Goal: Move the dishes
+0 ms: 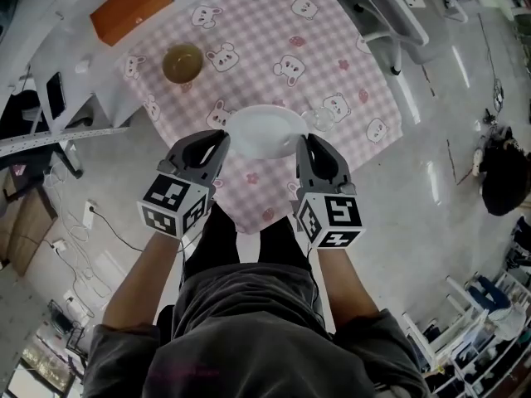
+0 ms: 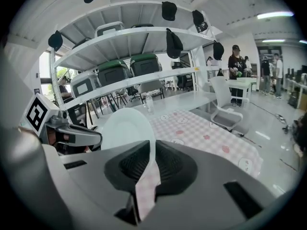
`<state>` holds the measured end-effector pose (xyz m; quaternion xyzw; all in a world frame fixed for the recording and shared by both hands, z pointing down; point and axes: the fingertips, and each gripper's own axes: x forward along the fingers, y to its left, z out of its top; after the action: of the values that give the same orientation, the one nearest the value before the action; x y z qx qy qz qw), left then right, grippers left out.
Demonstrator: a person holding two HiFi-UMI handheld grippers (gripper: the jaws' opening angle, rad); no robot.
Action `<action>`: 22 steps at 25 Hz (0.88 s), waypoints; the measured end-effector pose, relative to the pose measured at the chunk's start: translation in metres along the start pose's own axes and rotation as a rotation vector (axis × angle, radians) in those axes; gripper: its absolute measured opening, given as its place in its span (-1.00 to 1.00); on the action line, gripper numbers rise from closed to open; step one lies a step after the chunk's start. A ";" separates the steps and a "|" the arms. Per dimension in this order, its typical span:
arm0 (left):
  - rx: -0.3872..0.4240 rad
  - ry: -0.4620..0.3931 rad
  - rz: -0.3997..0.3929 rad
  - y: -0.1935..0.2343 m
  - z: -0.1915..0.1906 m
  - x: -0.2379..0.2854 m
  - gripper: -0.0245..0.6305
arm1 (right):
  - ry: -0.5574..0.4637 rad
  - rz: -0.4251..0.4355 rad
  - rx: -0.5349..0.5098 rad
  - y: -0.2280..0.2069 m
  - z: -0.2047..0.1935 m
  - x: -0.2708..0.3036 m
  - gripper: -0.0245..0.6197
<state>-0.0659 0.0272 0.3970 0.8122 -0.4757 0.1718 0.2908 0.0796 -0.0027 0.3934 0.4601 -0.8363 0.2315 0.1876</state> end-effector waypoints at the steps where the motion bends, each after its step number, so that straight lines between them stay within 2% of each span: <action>1: -0.002 0.008 -0.008 0.000 -0.005 0.001 -0.84 | 0.009 -0.006 0.006 0.000 -0.006 -0.001 -0.80; 14: -0.033 0.149 -0.090 -0.018 -0.075 0.027 -0.84 | 0.133 -0.067 0.084 -0.020 -0.084 -0.008 -0.80; 22: -0.051 0.198 -0.087 -0.020 -0.104 0.045 -0.85 | 0.182 -0.072 0.134 -0.030 -0.121 -0.006 -0.80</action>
<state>-0.0270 0.0710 0.4960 0.8033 -0.4132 0.2264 0.3642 0.1206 0.0550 0.4961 0.4784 -0.7813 0.3211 0.2399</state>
